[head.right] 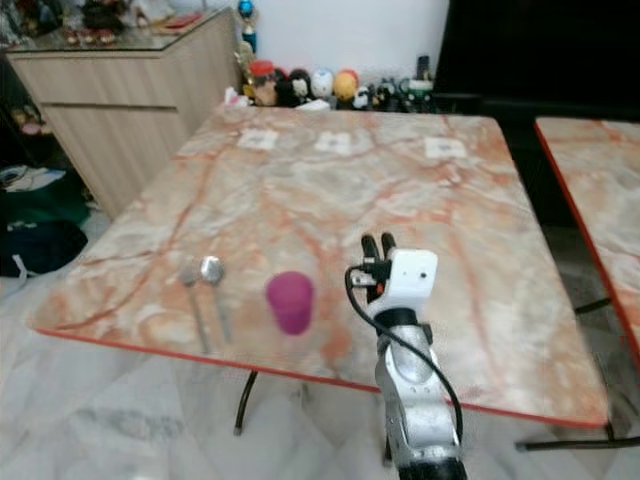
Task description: Setting the table
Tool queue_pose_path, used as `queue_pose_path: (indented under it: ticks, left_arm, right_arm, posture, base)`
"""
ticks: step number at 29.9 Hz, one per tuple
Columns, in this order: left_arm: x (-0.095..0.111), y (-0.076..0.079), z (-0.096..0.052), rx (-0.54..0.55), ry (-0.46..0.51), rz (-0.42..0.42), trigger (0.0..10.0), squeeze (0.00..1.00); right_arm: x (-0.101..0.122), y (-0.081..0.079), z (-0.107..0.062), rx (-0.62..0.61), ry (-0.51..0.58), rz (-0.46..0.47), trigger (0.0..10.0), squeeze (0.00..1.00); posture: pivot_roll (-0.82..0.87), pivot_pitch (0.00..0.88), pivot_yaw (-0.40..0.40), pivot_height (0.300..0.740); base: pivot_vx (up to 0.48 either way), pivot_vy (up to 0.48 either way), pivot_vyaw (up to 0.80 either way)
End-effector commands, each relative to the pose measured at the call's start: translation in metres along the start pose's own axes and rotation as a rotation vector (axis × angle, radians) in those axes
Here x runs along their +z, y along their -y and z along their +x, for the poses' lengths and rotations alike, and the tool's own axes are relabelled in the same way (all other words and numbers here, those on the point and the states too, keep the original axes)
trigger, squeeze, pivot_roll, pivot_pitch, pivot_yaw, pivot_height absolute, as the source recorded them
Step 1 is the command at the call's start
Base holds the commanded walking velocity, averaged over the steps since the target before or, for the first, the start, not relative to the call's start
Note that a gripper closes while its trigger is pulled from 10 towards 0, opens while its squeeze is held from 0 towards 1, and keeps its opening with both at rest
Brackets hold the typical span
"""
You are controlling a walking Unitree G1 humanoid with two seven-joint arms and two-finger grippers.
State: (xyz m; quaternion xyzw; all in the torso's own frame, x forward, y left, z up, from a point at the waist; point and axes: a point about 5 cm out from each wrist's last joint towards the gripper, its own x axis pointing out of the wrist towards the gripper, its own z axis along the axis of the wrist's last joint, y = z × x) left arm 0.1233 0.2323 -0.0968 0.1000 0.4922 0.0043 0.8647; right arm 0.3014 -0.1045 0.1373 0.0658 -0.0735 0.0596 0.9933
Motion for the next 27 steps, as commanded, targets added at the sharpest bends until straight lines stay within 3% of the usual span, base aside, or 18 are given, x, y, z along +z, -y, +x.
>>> queue_pose_path:
  ticks: [1,11,12,13,14,17,24,25,27]
  left_arm:
    - [0.001,0.001,0.0,0.001,0.003,-0.016,10.0,0.0]
    - [0.001,0.001,0.0,0.002,0.001,-0.016,10.0,0.0]
    - [0.001,0.001,0.001,0.001,0.001,-0.016,10.0,0.0]
    - [0.001,0.001,0.001,0.001,0.001,-0.016,10.0,0.0]
    - [0.001,0.001,0.001,0.0,0.001,-0.016,10.0,0.0]
    - [0.002,0.0,0.001,-0.001,0.0,-0.015,10.0,0.0]
    - [0.002,0.0,0.001,-0.002,0.001,-0.013,10.0,0.0]
    - [0.002,0.0,0.001,-0.002,0.0,-0.013,10.0,0.0]
    - [0.002,0.0,0.001,-0.003,0.0,-0.012,10.0,0.0]
  right_arm:
    - [0.009,0.001,0.001,-0.018,0.029,0.014,10.0,0.0]
    - [0.024,0.001,-0.009,-0.042,0.024,0.009,10.0,0.0]
    - [0.026,0.0,-0.011,-0.038,0.015,0.004,10.0,0.5]
    - [0.026,0.0,-0.011,-0.038,0.015,0.004,10.0,0.5]
    - [0.026,-0.001,-0.012,-0.039,0.012,0.014,10.0,1.0]
    - [0.024,-0.001,-0.019,-0.054,-0.062,-0.008,10.0,1.0]
    - [0.02,-0.002,-0.022,-0.05,-0.217,0.036,10.0,1.0]
    - [0.021,-0.006,-0.021,-0.006,-0.246,0.048,10.0,0.0]
    - [0.025,-0.012,-0.02,0.049,-0.255,0.048,10.0,0.0]
  posture:
    - [0.05,0.0,0.018,0.74]
    - [0.04,0.0,0.02,0.74]
    - [0.04,0.0,0.021,0.74]
    - [0.04,0.0,0.021,0.74]
    - [0.04,0.0,0.02,0.74]
    - [0.03,0.0,0.022,0.74]
    - [0.03,0.0,0.019,0.74]
    - [0.03,0.0,0.019,0.74]
    - [0.04,0.0,0.018,0.74]
  base:
    - [0.0,0.0,0.0]
    - [0.0,0.0,0.0]
    - [0.0,0.0,0.0]
    - [0.0,0.0,0.0]
    - [0.0,0.0,0.0]
    - [0.0,0.0,0.0]
    - [0.0,0.0,0.0]
    - [0.0,0.0,0.0]
    - [0.0,0.0,0.0]
